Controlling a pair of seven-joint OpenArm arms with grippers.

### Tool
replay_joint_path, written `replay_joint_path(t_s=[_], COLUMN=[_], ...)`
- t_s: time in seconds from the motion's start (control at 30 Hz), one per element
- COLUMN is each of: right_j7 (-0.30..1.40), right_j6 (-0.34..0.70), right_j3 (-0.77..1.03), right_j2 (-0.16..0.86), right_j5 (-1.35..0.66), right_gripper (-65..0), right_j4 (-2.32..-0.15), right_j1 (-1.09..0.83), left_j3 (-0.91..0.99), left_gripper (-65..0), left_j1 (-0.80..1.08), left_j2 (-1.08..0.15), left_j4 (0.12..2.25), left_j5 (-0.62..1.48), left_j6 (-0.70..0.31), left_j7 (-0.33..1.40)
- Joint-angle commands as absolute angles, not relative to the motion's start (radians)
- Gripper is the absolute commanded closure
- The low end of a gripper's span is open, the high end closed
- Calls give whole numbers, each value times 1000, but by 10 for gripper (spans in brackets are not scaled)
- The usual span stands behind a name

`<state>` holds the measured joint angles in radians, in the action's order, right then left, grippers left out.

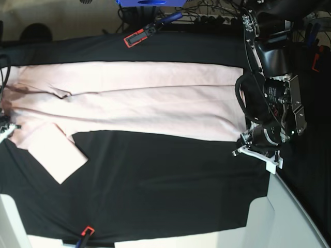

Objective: Fold the T-shirt properly
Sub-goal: 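Pull the grasped edge away from the shoulder edge with the left gripper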

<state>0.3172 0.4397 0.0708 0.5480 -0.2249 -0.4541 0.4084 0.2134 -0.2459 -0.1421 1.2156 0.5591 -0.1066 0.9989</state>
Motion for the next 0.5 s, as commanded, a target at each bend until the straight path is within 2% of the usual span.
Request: replay_joint_path(t_s=[0.0, 0.27, 0.47], right_j7=[297, 297, 295], right_j6=[435, 433, 433], right_j3=[74, 174, 182], right_j2=[578, 587, 608], right_j5=[-231, -228, -228], right_gripper=[0, 0, 0], right_j4=[-484, -518, -518], right_j1=[440, 441, 467], left_j3=[216, 216, 216], left_gripper=[0, 0, 0], left_j1=[-275, -298, -298], left_j2=[-154, -154, -154], left_j4=[1248, 1308, 1308], left_j5=[573, 573, 573], left_j6=[-111, -111, -111], left_j7=[981, 986, 981])
